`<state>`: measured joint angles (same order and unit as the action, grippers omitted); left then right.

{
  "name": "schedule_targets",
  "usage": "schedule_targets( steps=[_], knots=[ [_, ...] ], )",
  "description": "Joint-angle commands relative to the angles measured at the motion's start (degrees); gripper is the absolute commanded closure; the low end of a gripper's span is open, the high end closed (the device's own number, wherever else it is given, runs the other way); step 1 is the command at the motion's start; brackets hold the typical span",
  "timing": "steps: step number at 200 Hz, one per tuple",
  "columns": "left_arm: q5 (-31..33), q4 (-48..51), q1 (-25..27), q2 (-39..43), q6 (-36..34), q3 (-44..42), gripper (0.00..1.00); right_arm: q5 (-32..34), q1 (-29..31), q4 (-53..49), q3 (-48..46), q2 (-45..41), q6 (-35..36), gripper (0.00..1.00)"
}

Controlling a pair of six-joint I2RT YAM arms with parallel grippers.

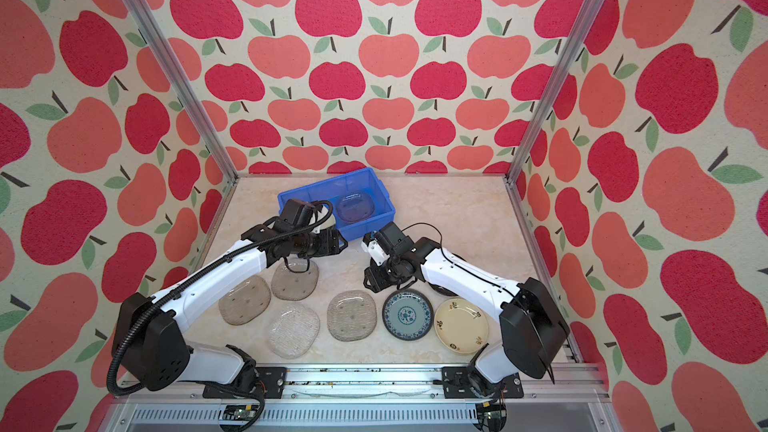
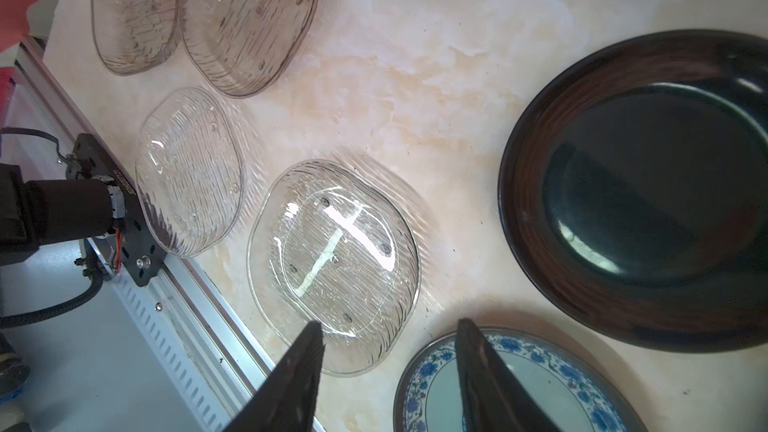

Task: Place the plates into the plastic bin on the countertop
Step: 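Close the right gripper on a second clear plate's rim while the left withdraws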

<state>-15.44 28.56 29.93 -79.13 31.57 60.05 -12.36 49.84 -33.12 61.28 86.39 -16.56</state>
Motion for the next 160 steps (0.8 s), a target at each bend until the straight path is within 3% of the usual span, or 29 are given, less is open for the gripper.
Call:
schedule_targets(
  steps=[1, 53, 160],
  knots=[
    [-0.32, -5.15, 0.66, 6.02, 5.22, -5.19, 0.20, -0.60, 0.60, 2.61, -2.08, 2.20, 0.19, 0.51],
    [-1.26, -7.51, 1.44, 10.61, 7.79, -11.38, 0.21, -1.40, 0.61, 5.70, -3.22, 7.41, 0.55, 0.66],
    [-0.02, -11.00, 0.76, 10.41, 9.53, -15.79, 0.23, -4.74, 0.60, 8.59, -3.47, 13.87, -0.04, 0.66]
  ],
)
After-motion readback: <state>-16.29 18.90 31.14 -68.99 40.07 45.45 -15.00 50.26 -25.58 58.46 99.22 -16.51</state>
